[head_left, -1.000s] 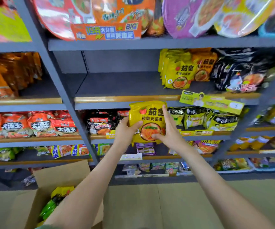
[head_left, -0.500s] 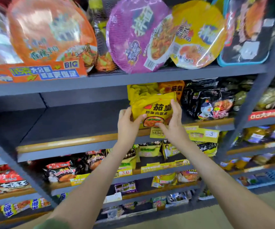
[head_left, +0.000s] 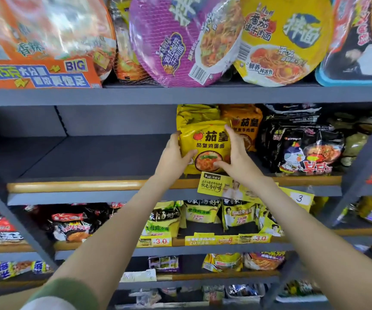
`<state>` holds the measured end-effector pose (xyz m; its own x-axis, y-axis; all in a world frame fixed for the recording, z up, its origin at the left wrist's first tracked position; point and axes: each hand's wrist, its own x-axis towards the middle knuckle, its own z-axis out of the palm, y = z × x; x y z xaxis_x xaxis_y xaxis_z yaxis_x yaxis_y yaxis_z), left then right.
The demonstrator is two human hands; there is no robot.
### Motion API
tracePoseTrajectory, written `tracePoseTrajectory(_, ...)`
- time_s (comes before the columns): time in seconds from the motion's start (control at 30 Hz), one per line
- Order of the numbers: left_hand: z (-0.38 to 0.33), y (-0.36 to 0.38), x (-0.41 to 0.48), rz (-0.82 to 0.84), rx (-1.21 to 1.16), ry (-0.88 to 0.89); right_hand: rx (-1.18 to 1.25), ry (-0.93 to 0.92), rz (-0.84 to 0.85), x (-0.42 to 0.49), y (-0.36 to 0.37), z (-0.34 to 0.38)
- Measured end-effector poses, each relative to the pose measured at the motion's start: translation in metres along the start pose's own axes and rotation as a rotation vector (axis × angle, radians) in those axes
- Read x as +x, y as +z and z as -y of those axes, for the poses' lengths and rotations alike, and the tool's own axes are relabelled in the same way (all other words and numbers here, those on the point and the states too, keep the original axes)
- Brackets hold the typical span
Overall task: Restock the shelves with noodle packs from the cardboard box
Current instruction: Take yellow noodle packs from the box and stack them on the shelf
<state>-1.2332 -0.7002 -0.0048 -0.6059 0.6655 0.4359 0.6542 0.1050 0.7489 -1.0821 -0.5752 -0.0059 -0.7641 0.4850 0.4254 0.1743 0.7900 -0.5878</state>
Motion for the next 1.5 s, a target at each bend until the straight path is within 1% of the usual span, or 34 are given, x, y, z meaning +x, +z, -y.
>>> tracePoseTrajectory(0.03, 0.002, 0.003, 0.001, 0.008, 0.041, 0.055, -0.001, 0.004, 0.013, 0.002, 0.000, -0.006)
tracePoseTrajectory(0.07, 0.004, 0.007, 0.002, -0.017, 0.135, 0.152, -0.010, 0.014, 0.009, 0.003, 0.002, -0.011)
tracePoseTrajectory(0.1, 0.005, 0.010, 0.002, -0.075, 0.295, 0.270, -0.078, 0.014, -0.025, 0.004, 0.003, -0.016)
tracePoseTrajectory(0.17, 0.009, 0.015, 0.005, -0.229, 0.656, 0.493, -0.400, -0.058, -0.132, 0.009, 0.006, -0.022)
tracePoseTrajectory(0.2, 0.011, 0.015, 0.007, -0.281, 0.796, 0.566, -0.550, -0.139, -0.151, 0.012, 0.006, -0.025)
tracePoseTrajectory(0.23, 0.014, 0.014, 0.008, -0.312, 0.906, 0.628, -0.647, -0.229, -0.132, 0.014, 0.006, -0.025)
tracePoseTrajectory(0.3, 0.024, 0.012, 0.012, -0.312, 1.046, 0.763, -0.742, -0.369, -0.057, 0.019, 0.003, -0.026)
tracePoseTrajectory(0.37, 0.029, 0.012, 0.016, -0.224, 1.147, 0.875, -0.792, -0.417, 0.005, 0.022, 0.002, -0.027)
tracePoseTrajectory(0.4, 0.030, 0.013, 0.018, -0.166, 1.189, 0.894, -0.808, -0.427, 0.037, 0.024, 0.002, -0.028)
tracePoseTrajectory(0.47, 0.031, 0.015, 0.024, -0.093, 1.234, 0.875, -0.806, -0.431, 0.119, 0.030, 0.003, -0.031)
tracePoseTrajectory(0.53, 0.032, 0.016, 0.030, -0.048, 1.253, 0.819, -0.786, -0.421, 0.181, 0.036, 0.003, -0.034)
tracePoseTrajectory(0.63, 0.030, 0.015, 0.032, -0.022, 1.252, 0.801, -0.792, -0.414, 0.216, 0.041, 0.001, -0.036)
tracePoseTrajectory(0.77, 0.028, 0.012, 0.031, -0.001, 1.243, 0.818, -0.760, -0.408, 0.237, 0.038, -0.002, -0.032)
tracePoseTrajectory(0.87, 0.025, 0.007, 0.027, 0.008, 1.205, 0.843, -0.758, -0.418, 0.205, 0.032, -0.005, -0.026)
tracePoseTrajectory(0.97, 0.020, 0.005, 0.018, 0.002, 1.184, 0.822, -0.765, -0.403, 0.164, 0.021, -0.008, -0.023)
tracePoseTrajectory(1.13, 0.007, 0.012, -0.001, 0.006, 1.206, 0.705, -0.739, -0.352, 0.173, 0.007, -0.012, -0.016)
tracePoseTrajectory(1.3, -0.001, 0.010, -0.016, -0.038, 1.243, 0.599, -0.698, -0.362, 0.132, -0.005, -0.012, -0.012)
tracePoseTrajectory(1.4, -0.005, 0.006, -0.024, -0.066, 1.242, 0.543, -0.694, -0.384, 0.087, -0.012, -0.008, -0.006)
tracePoseTrajectory(1.5, -0.007, 0.001, -0.039, -0.109, 1.215, 0.469, -0.640, -0.400, 0.014, -0.023, 0.002, 0.009)
